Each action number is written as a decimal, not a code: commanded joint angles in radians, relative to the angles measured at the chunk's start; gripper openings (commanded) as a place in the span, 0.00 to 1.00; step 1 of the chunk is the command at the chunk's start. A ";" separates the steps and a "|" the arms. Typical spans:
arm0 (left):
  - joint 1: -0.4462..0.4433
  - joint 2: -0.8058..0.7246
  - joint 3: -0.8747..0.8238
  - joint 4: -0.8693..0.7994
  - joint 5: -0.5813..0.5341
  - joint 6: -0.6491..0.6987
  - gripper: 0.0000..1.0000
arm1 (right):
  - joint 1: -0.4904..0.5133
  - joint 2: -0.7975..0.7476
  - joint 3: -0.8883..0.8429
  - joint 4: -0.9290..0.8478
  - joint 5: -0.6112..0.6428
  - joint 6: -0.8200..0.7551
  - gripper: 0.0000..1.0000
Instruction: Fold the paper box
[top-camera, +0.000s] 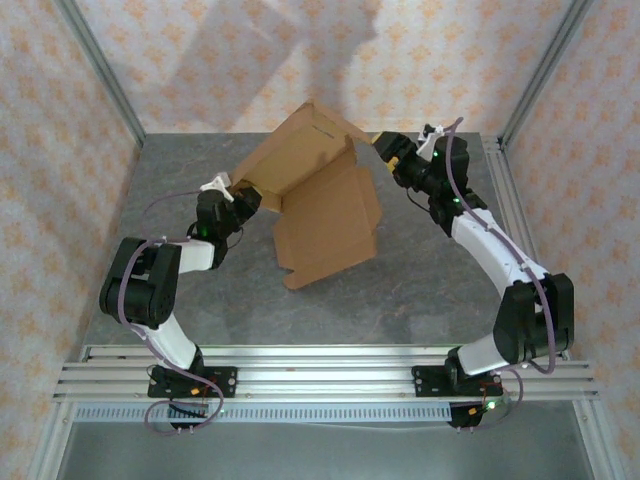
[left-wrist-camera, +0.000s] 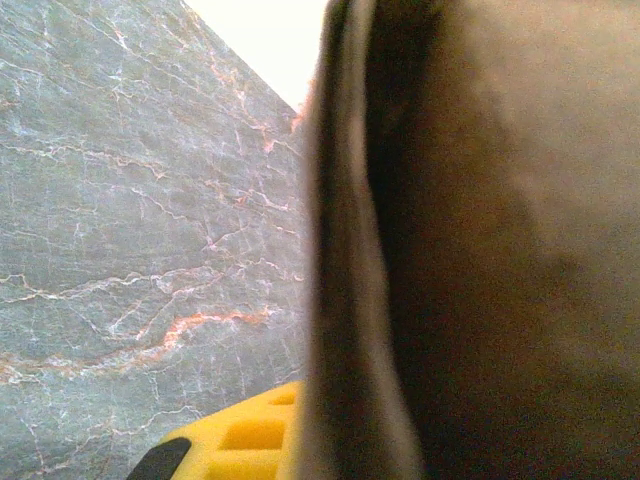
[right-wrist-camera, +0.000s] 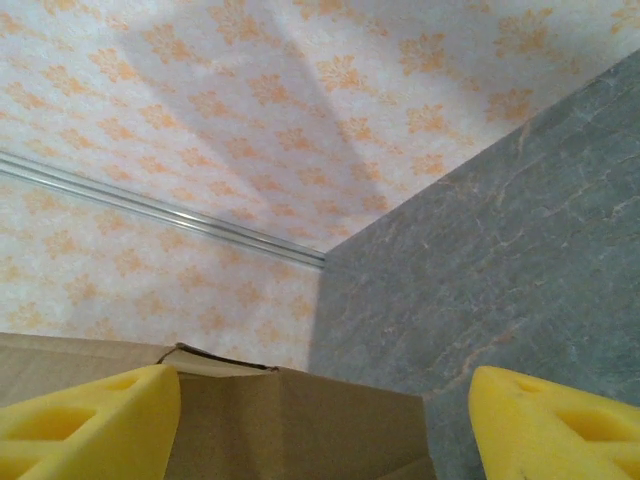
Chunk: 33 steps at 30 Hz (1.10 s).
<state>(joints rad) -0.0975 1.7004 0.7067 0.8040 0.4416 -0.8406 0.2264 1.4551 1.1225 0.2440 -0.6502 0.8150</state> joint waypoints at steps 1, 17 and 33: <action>0.008 -0.021 0.038 0.005 0.019 -0.018 0.00 | -0.014 -0.034 -0.053 0.079 0.063 0.033 0.77; 0.006 -0.031 0.043 -0.028 0.026 0.013 0.00 | 0.054 0.089 0.101 0.003 -0.168 -0.030 0.71; 0.001 -0.042 0.038 -0.063 0.020 0.043 0.00 | 0.069 0.176 0.152 0.006 -0.259 -0.014 0.61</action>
<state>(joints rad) -0.0963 1.6928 0.7258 0.7437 0.4568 -0.8188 0.2882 1.6131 1.2568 0.1886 -0.8661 0.7845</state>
